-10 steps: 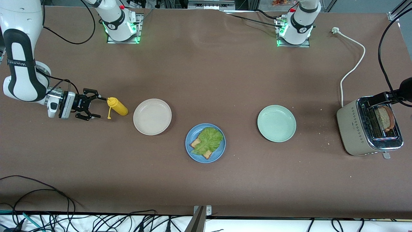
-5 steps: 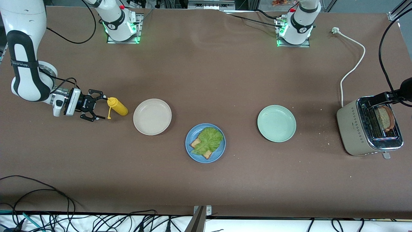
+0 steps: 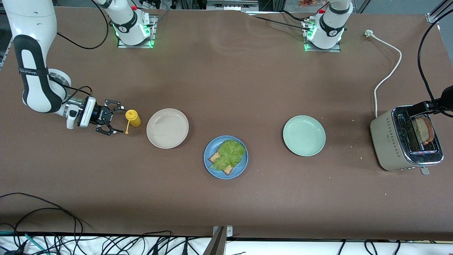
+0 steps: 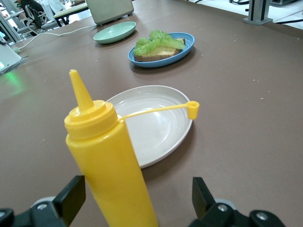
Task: Make sandwich in blue plate with both arms
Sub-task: 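Close the right gripper around the yellow squeeze bottle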
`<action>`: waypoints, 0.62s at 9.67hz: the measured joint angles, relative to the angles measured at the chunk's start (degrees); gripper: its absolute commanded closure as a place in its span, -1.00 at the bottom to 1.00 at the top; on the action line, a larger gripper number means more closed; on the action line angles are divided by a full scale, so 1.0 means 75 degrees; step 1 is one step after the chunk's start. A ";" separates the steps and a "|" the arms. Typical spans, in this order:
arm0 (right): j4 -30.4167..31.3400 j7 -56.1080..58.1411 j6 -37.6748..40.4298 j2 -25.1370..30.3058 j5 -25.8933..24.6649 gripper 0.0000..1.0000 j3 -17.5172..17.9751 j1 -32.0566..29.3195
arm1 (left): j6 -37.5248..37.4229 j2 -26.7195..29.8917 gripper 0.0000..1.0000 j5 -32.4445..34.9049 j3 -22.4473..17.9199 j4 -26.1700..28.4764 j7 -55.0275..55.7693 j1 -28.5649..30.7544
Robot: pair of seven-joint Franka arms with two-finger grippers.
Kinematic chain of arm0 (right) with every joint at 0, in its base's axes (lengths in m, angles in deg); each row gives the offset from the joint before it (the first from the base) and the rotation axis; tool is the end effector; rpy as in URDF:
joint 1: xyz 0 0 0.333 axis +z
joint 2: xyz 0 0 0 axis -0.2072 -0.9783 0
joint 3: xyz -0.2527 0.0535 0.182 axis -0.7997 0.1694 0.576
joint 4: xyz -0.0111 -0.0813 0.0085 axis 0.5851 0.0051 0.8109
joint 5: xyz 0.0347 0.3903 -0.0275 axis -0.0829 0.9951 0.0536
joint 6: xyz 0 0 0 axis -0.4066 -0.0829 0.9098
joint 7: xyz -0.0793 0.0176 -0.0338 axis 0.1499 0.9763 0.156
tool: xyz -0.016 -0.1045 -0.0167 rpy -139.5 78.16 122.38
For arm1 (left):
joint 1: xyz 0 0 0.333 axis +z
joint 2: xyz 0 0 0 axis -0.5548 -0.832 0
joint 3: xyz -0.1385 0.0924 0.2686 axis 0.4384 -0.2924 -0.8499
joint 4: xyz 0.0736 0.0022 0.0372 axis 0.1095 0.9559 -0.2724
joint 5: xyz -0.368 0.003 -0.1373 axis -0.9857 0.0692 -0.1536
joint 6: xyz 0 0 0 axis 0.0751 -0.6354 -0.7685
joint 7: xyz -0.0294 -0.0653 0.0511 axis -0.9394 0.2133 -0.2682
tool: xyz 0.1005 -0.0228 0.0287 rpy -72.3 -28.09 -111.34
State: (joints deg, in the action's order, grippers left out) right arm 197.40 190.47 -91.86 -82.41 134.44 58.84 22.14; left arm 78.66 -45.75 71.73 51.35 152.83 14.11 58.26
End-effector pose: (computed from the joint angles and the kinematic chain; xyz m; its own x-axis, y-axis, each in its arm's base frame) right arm 0.5240 -0.0569 0.1789 0.3450 0.4849 0.8037 0.9338 -0.2636 -0.2418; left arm 0.6150 0.0803 0.5570 0.9783 0.1867 -0.0895 0.1868 -0.9824 -0.0077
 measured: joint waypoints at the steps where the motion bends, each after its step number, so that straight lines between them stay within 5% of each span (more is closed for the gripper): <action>1: 0.0058 0.0244 0.0001 0.0000 0.0000 -1.00 -0.0004 0.0006 | 0.0000 0.0000 -1.00 0.0000 0.0000 0.0000 0.0000 0.0001; 6: 0.0507 0.0859 0.0351 0.0003 -0.0015 -0.92 -0.0108 0.0001 | 0.0000 0.0000 -1.00 0.0000 0.0000 0.0000 0.0000 0.0003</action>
State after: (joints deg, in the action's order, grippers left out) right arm 201.21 196.92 -89.23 -82.39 134.32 58.03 22.14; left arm 78.66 -45.75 71.73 51.36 152.83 14.11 58.28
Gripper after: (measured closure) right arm 0.004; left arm 0.000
